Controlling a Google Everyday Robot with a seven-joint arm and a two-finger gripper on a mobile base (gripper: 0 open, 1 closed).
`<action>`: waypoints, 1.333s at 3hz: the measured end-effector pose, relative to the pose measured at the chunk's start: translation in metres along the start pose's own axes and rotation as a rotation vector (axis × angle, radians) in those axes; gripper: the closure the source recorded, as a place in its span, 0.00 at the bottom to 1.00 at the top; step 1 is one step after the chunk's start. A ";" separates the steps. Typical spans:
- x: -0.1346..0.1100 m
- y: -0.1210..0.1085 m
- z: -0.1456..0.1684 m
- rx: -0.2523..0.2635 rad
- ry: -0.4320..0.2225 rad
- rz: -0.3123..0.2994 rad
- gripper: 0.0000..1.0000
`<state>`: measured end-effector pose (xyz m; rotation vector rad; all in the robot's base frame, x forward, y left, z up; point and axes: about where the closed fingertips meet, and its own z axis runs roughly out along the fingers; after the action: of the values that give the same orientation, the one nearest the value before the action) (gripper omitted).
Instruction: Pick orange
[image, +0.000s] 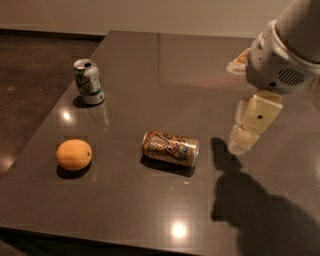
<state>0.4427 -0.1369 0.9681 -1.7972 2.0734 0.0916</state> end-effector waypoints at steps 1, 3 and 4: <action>-0.048 0.015 0.012 -0.023 -0.070 -0.055 0.00; -0.146 0.059 0.035 -0.066 -0.151 -0.186 0.00; -0.185 0.069 0.067 -0.115 -0.153 -0.225 0.00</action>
Offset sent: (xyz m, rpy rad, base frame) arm -0.0423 0.1725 -0.0027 0.1401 -0.0059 0.2522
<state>0.4114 0.0685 0.9540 -2.0115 1.7824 0.2808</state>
